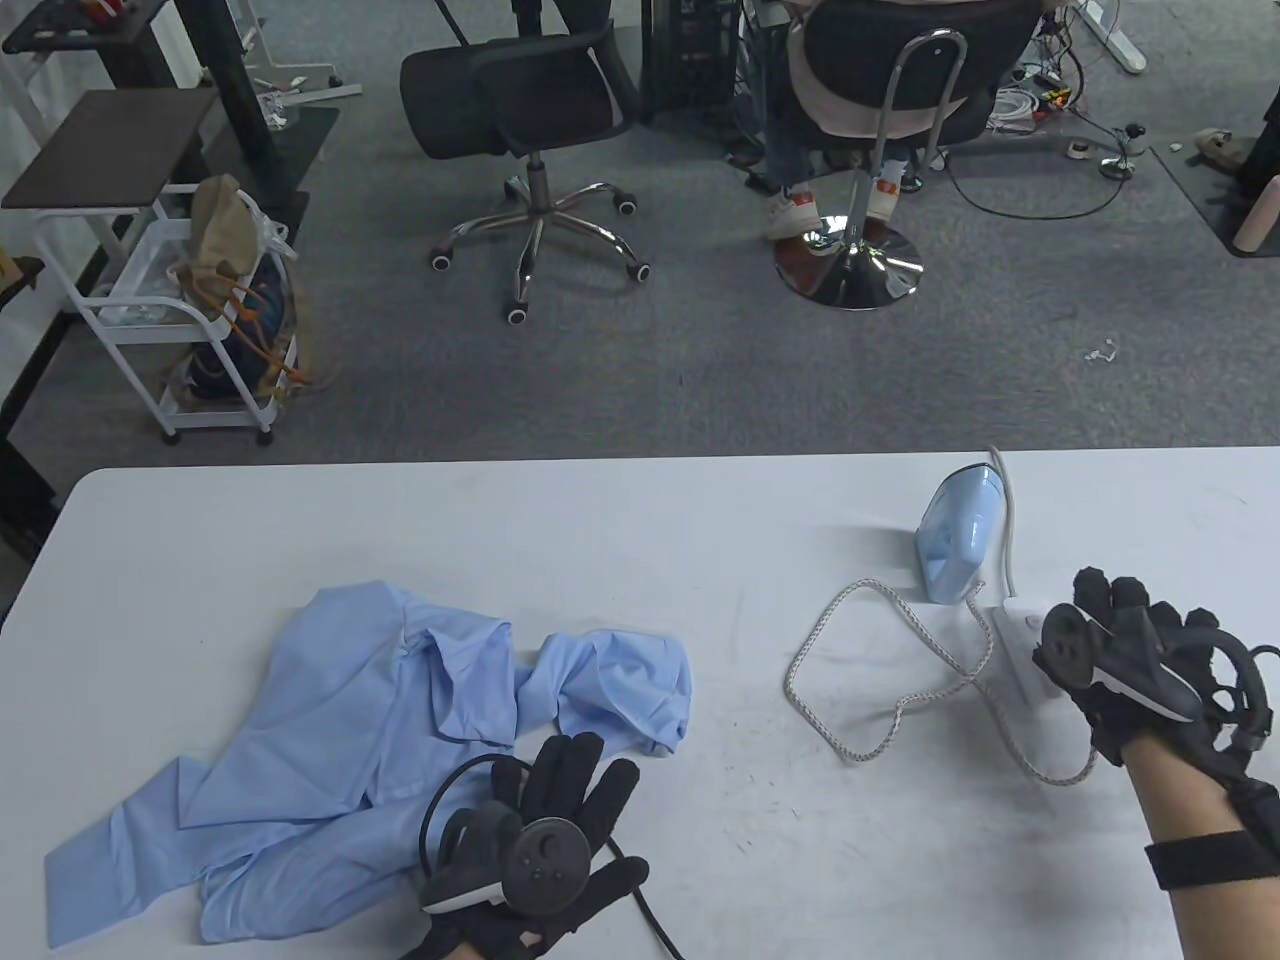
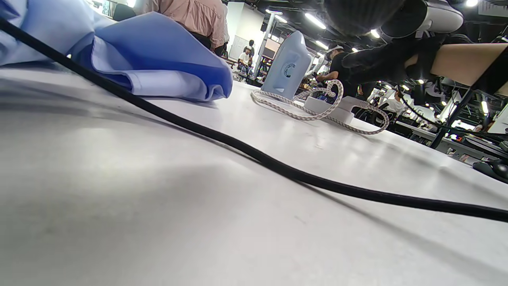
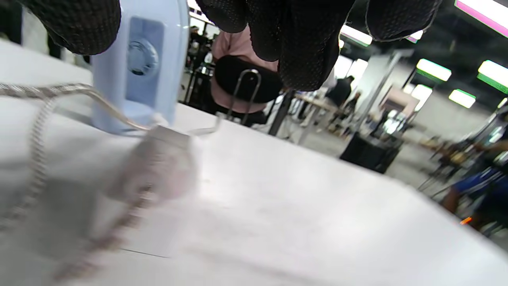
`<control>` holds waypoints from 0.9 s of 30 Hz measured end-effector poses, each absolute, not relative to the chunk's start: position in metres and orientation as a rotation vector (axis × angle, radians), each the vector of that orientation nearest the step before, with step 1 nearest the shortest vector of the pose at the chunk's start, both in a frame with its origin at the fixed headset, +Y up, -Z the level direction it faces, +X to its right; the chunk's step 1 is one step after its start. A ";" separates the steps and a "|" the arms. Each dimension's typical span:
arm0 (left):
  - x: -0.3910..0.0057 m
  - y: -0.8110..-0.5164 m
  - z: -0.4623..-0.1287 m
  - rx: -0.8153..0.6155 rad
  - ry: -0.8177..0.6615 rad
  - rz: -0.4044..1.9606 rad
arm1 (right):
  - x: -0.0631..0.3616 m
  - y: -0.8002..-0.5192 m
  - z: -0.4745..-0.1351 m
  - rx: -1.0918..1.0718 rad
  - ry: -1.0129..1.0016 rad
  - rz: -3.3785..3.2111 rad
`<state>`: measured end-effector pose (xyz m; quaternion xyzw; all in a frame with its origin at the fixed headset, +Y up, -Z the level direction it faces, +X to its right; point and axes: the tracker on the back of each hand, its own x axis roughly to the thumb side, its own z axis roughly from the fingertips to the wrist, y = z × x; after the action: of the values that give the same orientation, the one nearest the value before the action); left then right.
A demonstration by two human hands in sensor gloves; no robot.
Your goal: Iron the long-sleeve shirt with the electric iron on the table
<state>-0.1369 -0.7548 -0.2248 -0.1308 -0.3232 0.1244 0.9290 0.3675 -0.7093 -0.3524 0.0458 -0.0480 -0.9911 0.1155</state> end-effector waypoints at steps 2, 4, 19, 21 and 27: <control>-0.137 -0.755 -0.225 -0.271 -0.660 0.257 | 0.365 -0.722 -0.356 0.133 -0.161 -2.964; -0.138 -0.755 -0.225 -0.272 -0.658 0.262 | 0.364 -0.738 -0.362 0.148 -0.208 -2.968; -0.139 -0.761 -0.230 -0.309 -0.649 0.258 | 0.368 -0.776 -0.366 0.160 -0.196 -2.947; -0.139 -0.761 -0.230 -0.309 -0.649 0.258 | 0.368 -0.777 -0.366 0.165 -0.193 -2.954; -0.139 -0.762 -0.230 -0.317 -0.644 0.262 | 0.371 -0.776 -0.366 0.185 -0.160 -2.974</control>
<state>-0.1392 -0.7619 -0.2301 -0.1546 -0.3144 0.1279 0.9278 0.3705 -0.7764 -0.3660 0.0616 -0.0533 -0.9936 0.0787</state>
